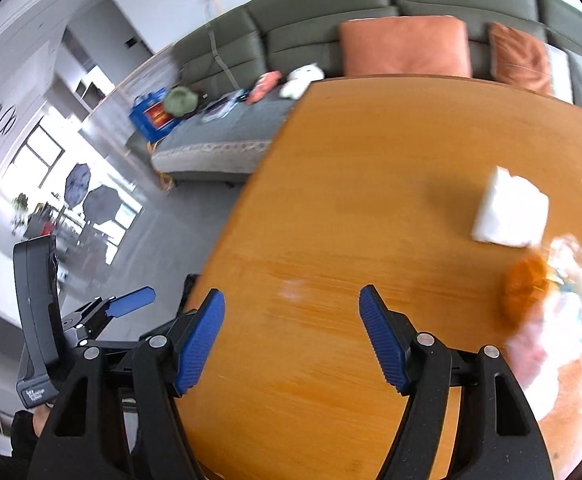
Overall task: Collect trash
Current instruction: 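Move both tools back over the table toward the orange and bags, then grasp the clear plastic bag with the right tool while the left tool grasps the orange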
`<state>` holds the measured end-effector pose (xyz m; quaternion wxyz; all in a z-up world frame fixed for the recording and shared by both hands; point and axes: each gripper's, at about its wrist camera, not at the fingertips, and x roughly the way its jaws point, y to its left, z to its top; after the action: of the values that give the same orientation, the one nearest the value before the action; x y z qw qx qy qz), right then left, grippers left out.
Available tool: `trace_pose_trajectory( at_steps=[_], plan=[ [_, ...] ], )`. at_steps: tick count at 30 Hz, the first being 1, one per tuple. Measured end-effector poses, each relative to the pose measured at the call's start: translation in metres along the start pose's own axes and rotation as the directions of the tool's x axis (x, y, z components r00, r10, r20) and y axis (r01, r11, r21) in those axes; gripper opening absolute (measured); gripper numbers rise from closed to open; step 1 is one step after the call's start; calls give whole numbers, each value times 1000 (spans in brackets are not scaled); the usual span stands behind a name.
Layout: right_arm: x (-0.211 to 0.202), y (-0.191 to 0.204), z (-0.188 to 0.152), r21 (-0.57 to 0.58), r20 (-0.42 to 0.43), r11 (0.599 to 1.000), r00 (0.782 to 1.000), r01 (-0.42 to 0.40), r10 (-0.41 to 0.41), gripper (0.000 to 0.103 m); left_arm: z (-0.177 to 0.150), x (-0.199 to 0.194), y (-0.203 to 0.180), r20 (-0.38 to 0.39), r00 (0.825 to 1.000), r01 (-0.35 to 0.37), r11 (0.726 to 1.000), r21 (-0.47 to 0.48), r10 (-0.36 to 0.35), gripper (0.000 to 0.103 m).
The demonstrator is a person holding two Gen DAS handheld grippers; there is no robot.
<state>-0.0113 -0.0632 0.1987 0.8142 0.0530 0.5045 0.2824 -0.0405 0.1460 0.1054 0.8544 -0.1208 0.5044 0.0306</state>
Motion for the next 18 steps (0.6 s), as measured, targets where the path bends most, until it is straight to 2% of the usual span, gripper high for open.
trace_pose_trajectory(
  at_steps=[5, 10, 14, 18],
  plan=[
    [-24, -64, -12, 75, 3, 995, 998, 69, -69, 71, 3, 13, -41, -18, 999, 36, 998, 45, -36, 97],
    [-33, -116, -27, 132, -27, 985, 993, 114, -111, 71, 5, 25, -81, -27, 998, 57, 994, 90, -55, 97],
    [-36, -145, -43, 148, -68, 980, 990, 135, -126, 59, 7, 37, -108, -59, 995, 87, 989, 123, -80, 97],
    [-29, -160, -50, 130, -117, 979, 983, 155, -140, 54, 8, 49, -132, -99, 991, 103, 982, 161, -88, 97]
  ],
)
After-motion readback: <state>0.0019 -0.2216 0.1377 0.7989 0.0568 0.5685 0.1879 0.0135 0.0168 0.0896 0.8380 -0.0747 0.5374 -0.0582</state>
